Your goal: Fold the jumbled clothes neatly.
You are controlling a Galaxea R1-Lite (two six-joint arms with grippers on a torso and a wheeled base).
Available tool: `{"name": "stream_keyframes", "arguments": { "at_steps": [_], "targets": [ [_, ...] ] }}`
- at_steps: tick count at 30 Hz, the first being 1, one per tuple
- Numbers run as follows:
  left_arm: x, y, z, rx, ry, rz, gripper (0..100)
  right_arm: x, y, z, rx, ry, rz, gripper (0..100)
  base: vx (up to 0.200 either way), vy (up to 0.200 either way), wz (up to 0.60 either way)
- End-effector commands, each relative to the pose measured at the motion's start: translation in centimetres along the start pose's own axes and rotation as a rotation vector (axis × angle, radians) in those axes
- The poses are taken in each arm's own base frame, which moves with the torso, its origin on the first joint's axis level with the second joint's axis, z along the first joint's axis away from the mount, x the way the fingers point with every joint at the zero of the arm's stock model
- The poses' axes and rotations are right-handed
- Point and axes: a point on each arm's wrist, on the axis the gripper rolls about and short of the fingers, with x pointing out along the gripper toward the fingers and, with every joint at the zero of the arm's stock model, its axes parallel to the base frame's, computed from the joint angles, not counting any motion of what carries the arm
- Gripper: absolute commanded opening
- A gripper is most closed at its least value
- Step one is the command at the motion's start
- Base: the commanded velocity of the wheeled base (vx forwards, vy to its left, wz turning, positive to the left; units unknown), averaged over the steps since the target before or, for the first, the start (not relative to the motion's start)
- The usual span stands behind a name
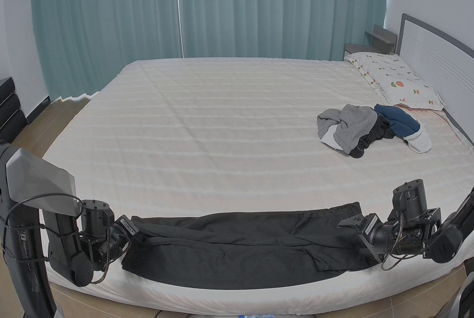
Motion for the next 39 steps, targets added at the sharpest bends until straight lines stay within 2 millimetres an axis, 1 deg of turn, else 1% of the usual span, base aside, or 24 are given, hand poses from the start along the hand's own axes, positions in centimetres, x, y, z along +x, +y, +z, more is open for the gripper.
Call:
{"name": "stream_keyframes", "arguments": {
  "at_steps": [1,2,7,12,16,22,26,27,30,35,39],
  "targets": [
    [-0.9,-1.1,1.1,-0.012,-0.053,-0.047,0,1.6,1.0,0.4,0.039,0.007,-0.023,100,0.0,0.0,0.0],
    [-1.0,-1.1,1.1,-0.012,-0.054,-0.05,0,2.5,1.2,0.3,0.047,0.018,-0.046,100,0.0,0.0,0.0],
    [-1.0,-1.2,1.1,-0.012,-0.052,-0.052,0,4.6,0.9,0.2,0.07,0.035,-0.104,100,0.0,0.0,0.0],
    [-0.9,-1.2,1.1,-0.013,-0.053,-0.053,0,5.2,0.5,0.0,0.077,0.045,-0.125,100,0.0,0.0,0.0],
    [-0.8,-1.1,1.1,-0.013,-0.052,-0.05,0,5.5,0.5,0.3,0.104,0.03,-0.129,100,0.0,0.0,0.0],
    [-0.9,-1.2,1.1,-0.013,-0.053,-0.051,0,6.7,0.8,0.7,0.116,0.02,-0.135,100,0.0,0.0,0.0],
    [-0.9,-1.2,1.1,-0.014,-0.055,-0.053,0,7.3,0.8,1.4,0.129,-0.008,-0.139,100,0.0,0.0,0.0],
    [-0.9,-1.2,1.1,-0.013,-0.054,-0.052,0,7.5,0.9,1.4,0.13,-0.01,-0.14,0,0.0,0.0,0.0],
    [-0.9,-1.1,1.2,-0.015,-0.056,-0.05,0,7.7,0.6,1.9,0.143,-0.02,-0.15,0,0.0,0.0,0.0],
    [-0.9,-1.1,1.3,-0.015,-0.061,-0.048,0,8.1,0.2,1.8,0.144,-0.008,-0.177,0,0.0,0.0,0.0],
    [-0.8,-1.1,1.5,-0.017,-0.069,-0.053,0,7.5,0.7,2.1,0.145,-0.019,-0.152,0,0.0,0.0,0.0]
  ]
}}
